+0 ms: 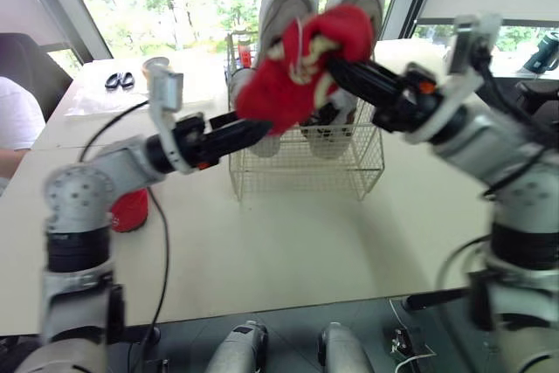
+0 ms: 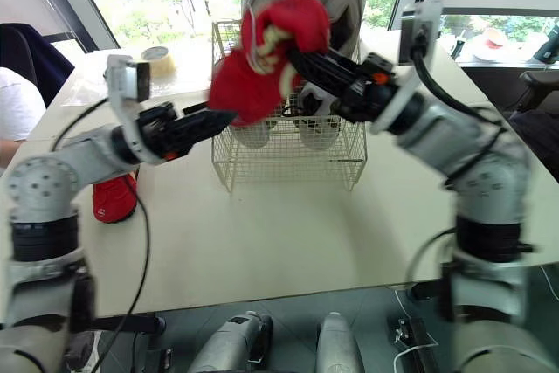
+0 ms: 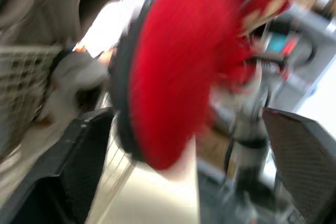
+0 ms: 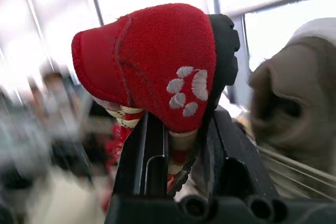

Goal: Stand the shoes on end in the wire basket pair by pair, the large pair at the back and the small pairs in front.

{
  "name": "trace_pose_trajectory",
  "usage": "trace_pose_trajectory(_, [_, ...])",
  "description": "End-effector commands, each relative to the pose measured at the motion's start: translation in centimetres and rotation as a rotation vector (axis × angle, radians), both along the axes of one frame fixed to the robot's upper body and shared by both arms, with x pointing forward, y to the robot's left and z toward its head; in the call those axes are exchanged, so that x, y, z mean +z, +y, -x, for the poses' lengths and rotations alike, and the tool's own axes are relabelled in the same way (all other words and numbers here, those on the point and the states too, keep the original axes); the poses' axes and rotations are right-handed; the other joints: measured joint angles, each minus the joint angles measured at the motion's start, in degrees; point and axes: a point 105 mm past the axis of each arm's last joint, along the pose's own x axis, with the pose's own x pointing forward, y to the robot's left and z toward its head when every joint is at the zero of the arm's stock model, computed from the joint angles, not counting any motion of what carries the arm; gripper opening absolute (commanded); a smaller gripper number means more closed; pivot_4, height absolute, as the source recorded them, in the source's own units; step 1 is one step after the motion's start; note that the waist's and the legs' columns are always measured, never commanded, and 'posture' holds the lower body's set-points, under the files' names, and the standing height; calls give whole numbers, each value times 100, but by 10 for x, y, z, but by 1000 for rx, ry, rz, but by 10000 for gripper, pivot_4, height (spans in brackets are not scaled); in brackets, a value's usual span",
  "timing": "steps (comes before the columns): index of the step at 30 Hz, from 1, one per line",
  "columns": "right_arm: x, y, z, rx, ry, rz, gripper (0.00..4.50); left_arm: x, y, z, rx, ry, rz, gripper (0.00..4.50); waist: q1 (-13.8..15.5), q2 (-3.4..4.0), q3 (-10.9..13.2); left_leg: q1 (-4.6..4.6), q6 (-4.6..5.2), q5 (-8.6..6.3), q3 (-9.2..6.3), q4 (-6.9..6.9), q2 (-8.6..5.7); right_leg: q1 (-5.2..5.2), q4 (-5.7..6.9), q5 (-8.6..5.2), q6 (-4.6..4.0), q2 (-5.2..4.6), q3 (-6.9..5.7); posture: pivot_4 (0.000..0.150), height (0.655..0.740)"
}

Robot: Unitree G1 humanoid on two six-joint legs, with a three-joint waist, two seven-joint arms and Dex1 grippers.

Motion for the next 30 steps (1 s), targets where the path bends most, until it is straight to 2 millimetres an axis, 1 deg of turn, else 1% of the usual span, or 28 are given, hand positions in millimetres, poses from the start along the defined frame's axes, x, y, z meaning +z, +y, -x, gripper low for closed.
trace_pose_trajectory(1, [-12,-12,1,5,-122,303,3624,10,10,4,-15,-65,-30,44678,-12,-1,-1,2,1,-1,0,0,1,-3,-2,0,1,1,-1,1500,7400])
trace_pose_trajectory(3, [-18,-21,-3,14,-146,394,3624,10,15,1,2,-77,-45,44678,-20,-2,0,11,6,-4,4,4,3,24,-1,0,1,0,-2,1500,7400])
trace_pose_trajectory(6, [-20,-28,-11,24,-172,440,3624,11,16,-3,22,-95,-51,44678,-33,-1,0,10,6,-4,5,3,5,20,3,0,1,-3,-1,1500,7400])
trace_pose_trajectory(9, [-31,-32,-22,9,-204,508,3624,11,14,-2,20,-102,-46,44678,-21,-2,0,8,2,-3,5,1,6,16,0,0,1,-6,0,1500,7400])
trace_pose_trajectory(11, [-38,-32,-29,0,-214,505,3624,9,13,-2,25,-102,-47,44678,-5,-5,-1,8,-2,-1,6,2,5,18,-4,0,1,-8,1,1500,7400])
trace_pose_trajectory(13, [-40,-31,-35,-17,-234,476,3624,8,13,-2,32,-101,-49,44678,-7,-11,-4,10,0,-2,3,6,5,25,-4,1,1,-7,0,1500,7400])
trace_pose_trajectory(15, [-38,-32,-38,-24,-248,453,3624,8,14,-2,39,-102,-50,44678,-10,-11,-4,13,2,-3,3,7,5,27,-1,2,1,-7,0,1500,7400])
trace_pose_trajectory(19, [-18,-34,-35,-24,-267,383,3624,10,16,-2,48,-109,-51,44678,-22,-9,-3,13,-2,-1,-1,4,5,22,4,2,0,-6,1,1500,7400])
trace_pose_trajectory(21, [-16,-36,-34,-20,-261,378,3624,10,16,-3,50,-110,-53,44678,-18,-10,-3,11,-9,3,0,2,5,17,4,2,0,-6,2,1500,7400])
trace_pose_trajectory(24, [-32,-42,-40,-25,-207,413,3624,9,13,-3,47,-112,-57,44678,-11,-10,-2,7,-20,9,1,0,4,14,2,2,0,-7,2,1500,7400])
trace_pose_trajectory(26, [-44,-42,-41,-15,-181,426,3624,9,12,-3,44,-113,-58,44678,5,-11,-2,6,-19,9,0,1,4,15,1,2,0,-7,1,1500,7400])
trace_pose_trajectory(28, [-61,-42,-42,-1,-136,430,3624,8,11,-3,41,-114,-60,44678,8,-12,-1,6,-17,7,0,2,3,17,1,2,0,-8,1,1500,7400])
trace_pose_trajectory(30, [-71,-43,-42,5,-108,426,3624,8,11,-3,39,-113,-60,44678,-3,-11,-1,7,-12,5,0,3,3,17,2,2,0,-7,1,1500,7400])
